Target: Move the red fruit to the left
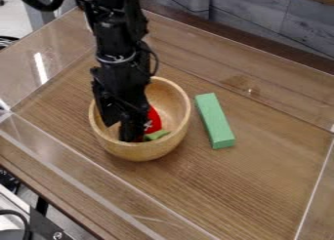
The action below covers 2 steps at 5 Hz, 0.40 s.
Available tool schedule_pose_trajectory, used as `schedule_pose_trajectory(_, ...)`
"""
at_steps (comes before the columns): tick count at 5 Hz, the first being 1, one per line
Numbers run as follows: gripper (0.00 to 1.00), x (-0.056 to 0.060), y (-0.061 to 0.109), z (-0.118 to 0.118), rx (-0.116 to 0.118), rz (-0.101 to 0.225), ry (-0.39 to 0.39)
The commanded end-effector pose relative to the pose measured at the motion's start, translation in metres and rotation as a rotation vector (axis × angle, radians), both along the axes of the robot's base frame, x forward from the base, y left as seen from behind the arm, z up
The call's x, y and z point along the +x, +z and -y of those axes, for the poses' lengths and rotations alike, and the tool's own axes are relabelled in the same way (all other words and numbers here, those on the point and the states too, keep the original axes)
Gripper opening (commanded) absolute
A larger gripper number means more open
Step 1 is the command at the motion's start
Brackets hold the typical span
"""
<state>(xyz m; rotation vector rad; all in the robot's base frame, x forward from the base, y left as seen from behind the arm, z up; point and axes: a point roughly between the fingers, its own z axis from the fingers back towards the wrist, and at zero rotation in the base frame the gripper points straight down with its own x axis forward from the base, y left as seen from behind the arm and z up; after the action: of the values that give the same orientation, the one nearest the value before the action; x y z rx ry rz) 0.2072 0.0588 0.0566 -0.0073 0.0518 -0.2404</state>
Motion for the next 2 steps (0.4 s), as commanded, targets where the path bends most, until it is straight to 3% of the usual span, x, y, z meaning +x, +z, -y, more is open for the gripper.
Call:
schedule_pose_trajectory(1, 0.0, 0.002, 0.017, -0.009, 0.011, 0.043, -0.103)
schedule_pose_trajectory(2, 0.0, -0.001, 0.028, -0.005, 0.006, 0.054, -0.04)
